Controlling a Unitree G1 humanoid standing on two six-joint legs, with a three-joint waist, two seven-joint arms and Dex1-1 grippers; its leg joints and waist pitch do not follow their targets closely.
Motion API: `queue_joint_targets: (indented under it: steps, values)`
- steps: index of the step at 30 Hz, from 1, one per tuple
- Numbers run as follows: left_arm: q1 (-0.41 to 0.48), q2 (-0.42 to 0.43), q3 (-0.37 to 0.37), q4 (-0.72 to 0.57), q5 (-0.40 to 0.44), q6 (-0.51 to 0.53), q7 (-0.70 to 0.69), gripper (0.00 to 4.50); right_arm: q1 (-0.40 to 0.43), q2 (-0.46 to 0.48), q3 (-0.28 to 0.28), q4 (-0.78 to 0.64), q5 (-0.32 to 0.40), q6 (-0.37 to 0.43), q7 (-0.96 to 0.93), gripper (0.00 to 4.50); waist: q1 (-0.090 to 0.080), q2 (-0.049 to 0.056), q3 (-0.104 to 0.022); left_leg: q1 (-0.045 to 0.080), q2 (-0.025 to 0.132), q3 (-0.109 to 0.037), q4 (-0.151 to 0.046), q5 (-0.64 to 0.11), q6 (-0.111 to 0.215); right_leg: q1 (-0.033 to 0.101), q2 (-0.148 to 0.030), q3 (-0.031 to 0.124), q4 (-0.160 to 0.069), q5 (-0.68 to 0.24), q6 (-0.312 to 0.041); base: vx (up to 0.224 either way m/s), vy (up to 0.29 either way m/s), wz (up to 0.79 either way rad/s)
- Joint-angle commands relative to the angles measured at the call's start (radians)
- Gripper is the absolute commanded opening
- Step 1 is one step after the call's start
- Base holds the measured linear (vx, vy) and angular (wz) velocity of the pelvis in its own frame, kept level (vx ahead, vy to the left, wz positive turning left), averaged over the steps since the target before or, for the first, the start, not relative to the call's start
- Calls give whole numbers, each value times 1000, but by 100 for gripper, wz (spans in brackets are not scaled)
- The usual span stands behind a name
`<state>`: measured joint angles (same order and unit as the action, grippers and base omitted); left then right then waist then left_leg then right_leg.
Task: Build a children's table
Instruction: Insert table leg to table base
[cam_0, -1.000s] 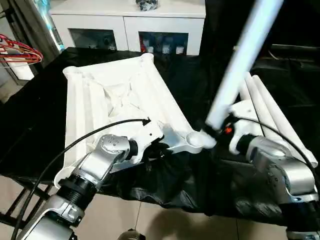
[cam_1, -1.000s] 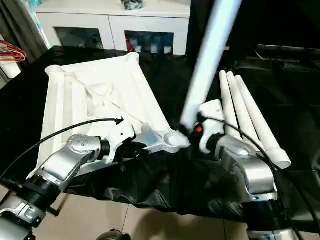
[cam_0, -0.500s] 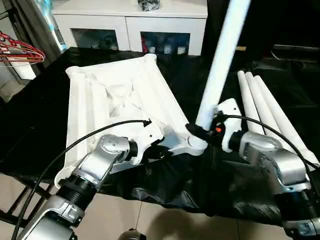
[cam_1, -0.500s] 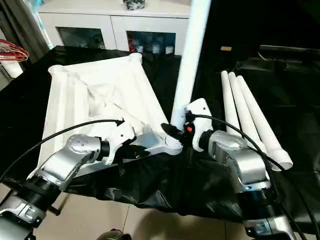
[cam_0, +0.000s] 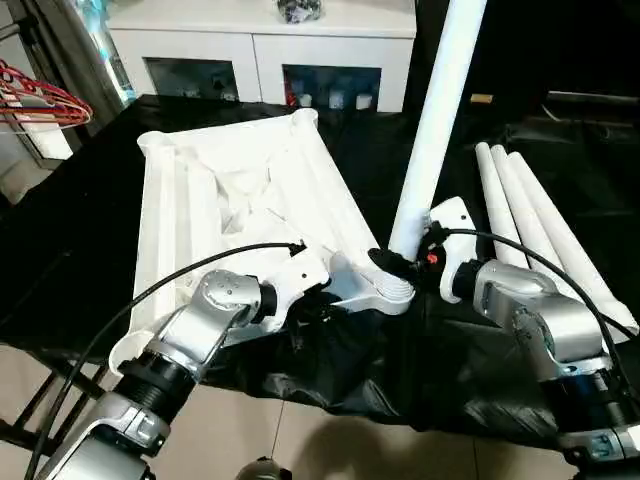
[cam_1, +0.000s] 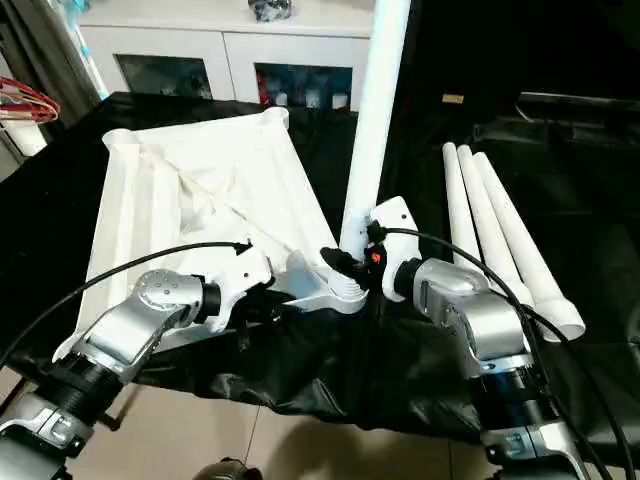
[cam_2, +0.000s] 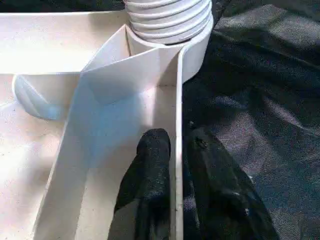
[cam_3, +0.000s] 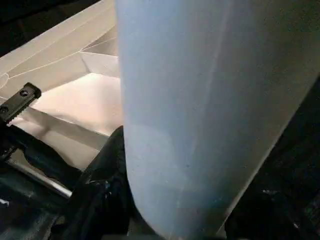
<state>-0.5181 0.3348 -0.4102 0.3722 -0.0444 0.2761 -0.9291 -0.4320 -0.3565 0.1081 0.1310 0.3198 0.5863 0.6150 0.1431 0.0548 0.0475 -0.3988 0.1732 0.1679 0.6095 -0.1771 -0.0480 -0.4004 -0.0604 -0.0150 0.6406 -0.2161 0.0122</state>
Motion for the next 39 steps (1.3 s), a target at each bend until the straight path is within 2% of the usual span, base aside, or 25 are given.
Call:
queue_joint_targets:
  steps: [1, 2, 3, 5, 6, 10, 14, 21, 25, 31, 36, 39]
  values:
    - [7, 4, 1, 31, 15, 10, 4, 90, -16, 7, -1, 7, -3, -9, -1, 191, -2, -20, -69, 22, 44, -12, -67, -129, 4, 43, -72, 30, -73, -73, -208, 0, 0, 0]
    - [7, 4, 1, 31, 15, 10, 4, 90, -16, 7, -1, 7, -3, -9, -1, 191, -2, -20, -69, 22, 43, -13, -67, -132, 2, 43, -72, 30, -73, -76, -206, 0, 0, 0]
    - [7, 5, 5, 33, 13, 11, 3, 63, -17, 10, -1, 9, -5, -10, 0, 191, -2, -20, -70, 22, 43, -13, -67, -129, 2, 43, -72, 31, -73, -73, -205, 0, 0, 0]
    - [8, 4, 15, 36, 5, 13, 0, 56, -18, 13, 1, 13, -7, -12, 2, 191, -2, -20, -71, 22, 43, -13, -67, -122, 3, 42, -72, 31, -71, -60, -205, 0, 0, 0]
    - [9, 3, 20, 35, 0, 15, -1, 56, -19, 14, 2, 15, -8, -12, 3, 191, -3, -23, -70, 21, 42, -12, -67, -125, 3, 42, -72, 30, -72, -64, -206, 0, 0, 0]
    - [12, 0, 31, 28, -16, 24, -17, 19, -20, 16, 2, 21, -11, -14, 10, 191, -2, -21, -69, 22, 43, -13, -68, -130, 1, 42, -73, 31, -73, -72, -208, 0, 0, 0]
    - [15, 3, 30, 21, -20, 27, -30, 2, -20, 13, 6, 23, -13, -12, 19, 191, -2, -23, -70, 21, 43, -13, -68, -119, 5, 43, -72, 30, -71, -51, -206, 0, 0, 0]
    - [23, 30, -23, 11, 28, 6, -59, 0, -18, 10, 8, 22, -13, -5, 35, 191, -3, -22, -70, 21, 44, -13, -69, -124, 7, 43, -73, 31, -72, -59, -202, 0, 0, 0]
    - [27, 34, -37, -16, 24, -29, -100, 0, -7, -7, 10, 13, 8, 19, 80, 191, -2, -22, -71, 21, 44, -12, -67, -109, 13, 44, -72, 31, -68, -16, -212, 0, 0, 0]
    - [26, 38, -38, -41, 7, -35, -136, 0, -8, -10, -20, 37, 25, 23, 87, 191, -2, -21, -70, 23, 45, -12, -69, -132, 6, 43, -73, 30, -71, -53, -218, 0, 0, 0]
    - [21, 41, -34, -50, 4, -29, -150, 0, 12, -10, -58, 52, 39, 21, 92, 191, -1, -20, -70, 22, 45, -12, -68, -124, 6, 44, -73, 30, -70, -27, -221, 0, 0, 0]
    - [12, 35, -22, -36, 3, -29, -143, 0, 54, -10, -89, 36, 53, 17, 83, 191, 3, -12, -72, 23, 45, -14, -66, -119, 10, 44, -73, 30, -68, -5, -227, 0, 0, 0]
